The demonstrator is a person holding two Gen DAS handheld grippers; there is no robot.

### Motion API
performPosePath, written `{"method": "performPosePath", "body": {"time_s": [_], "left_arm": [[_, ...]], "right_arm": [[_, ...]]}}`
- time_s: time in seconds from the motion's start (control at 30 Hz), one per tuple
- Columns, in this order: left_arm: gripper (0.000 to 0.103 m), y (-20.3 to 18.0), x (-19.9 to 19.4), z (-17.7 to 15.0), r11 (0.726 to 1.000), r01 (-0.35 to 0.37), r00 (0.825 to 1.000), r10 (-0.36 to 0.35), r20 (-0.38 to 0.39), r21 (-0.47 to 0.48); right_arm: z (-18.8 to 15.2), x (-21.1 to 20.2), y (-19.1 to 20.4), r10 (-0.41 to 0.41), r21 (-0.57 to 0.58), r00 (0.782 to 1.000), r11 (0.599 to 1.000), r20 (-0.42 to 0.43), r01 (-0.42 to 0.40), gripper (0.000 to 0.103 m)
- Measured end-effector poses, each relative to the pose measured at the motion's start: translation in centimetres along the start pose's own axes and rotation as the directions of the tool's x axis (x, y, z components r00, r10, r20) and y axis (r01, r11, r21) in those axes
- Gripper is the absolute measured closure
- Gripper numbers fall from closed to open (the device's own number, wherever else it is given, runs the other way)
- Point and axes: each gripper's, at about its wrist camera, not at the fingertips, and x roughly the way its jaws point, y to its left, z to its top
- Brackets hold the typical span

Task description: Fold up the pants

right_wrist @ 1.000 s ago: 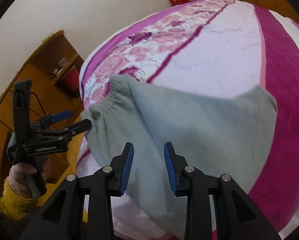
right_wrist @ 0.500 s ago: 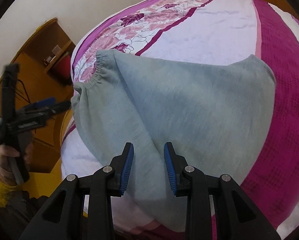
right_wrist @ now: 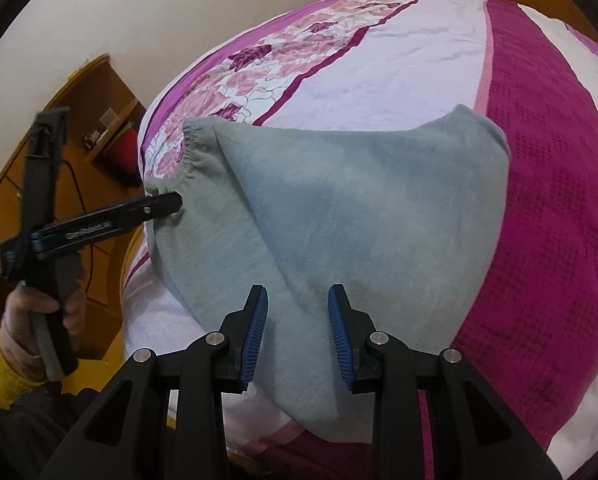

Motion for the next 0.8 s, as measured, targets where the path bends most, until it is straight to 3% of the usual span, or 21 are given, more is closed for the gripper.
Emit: {"method": "performPosePath", "body": {"time_s": [0.1,0.17,0.2,0.3,0.5,0.67,0.7,0.8], "left_arm": [[0.043,0.8,0.6,0.2,1.0,-0.001,1.0,0.001,0.013,-0.031],[0.059,1.4,0.5,0.3,0.998,0.009,1.0,-0.007,0.018,-0.057],[0.074,1.7,0.3,0.3,0.997,0.011,1.0,-0.009,0.023,-0.072],[0.081,3.1,-1.5,0.4,0.985,0.098,0.994,-0.089,0.07,-0.141],[0.081,3.3,-4.4,0.4,0.995,0.063,0.991,-0.052,0.125,-0.081],[0.08,4.9,-0.9,-1.4,0.995,0.021,0.999,-0.017,0.038,-0.1],[0.074,5.4,-0.2,-1.8,0.995,0.018,1.0,-0.016,0.024,-0.101],[0.041,6.7,0.6,-2.3,0.988,-0.008,1.0,0.012,0.026,-0.153]], "right_arm": [[0.0,-0.2,-0.5,0.008,0.019,1.0,1.0,0.008,-0.008,0.071],[0.0,-0.2,-0.6,0.011,0.026,1.0,1.0,0.012,-0.011,0.071],[0.0,-0.2,-0.6,0.012,0.026,1.0,1.0,0.015,-0.012,0.071],[0.0,-0.3,-0.4,0.014,0.023,1.0,1.0,0.017,-0.015,0.071],[-0.1,-0.1,0.4,0.019,-0.002,1.0,1.0,0.01,-0.018,0.071],[-0.3,0.8,0.3,0.027,-0.001,0.999,1.0,-0.023,-0.027,0.071],[-0.4,1.1,0.1,0.034,0.009,0.999,0.999,-0.032,-0.034,0.071],[-0.5,1.9,-0.7,0.046,0.047,0.997,0.998,-0.058,-0.044,0.071]]}}
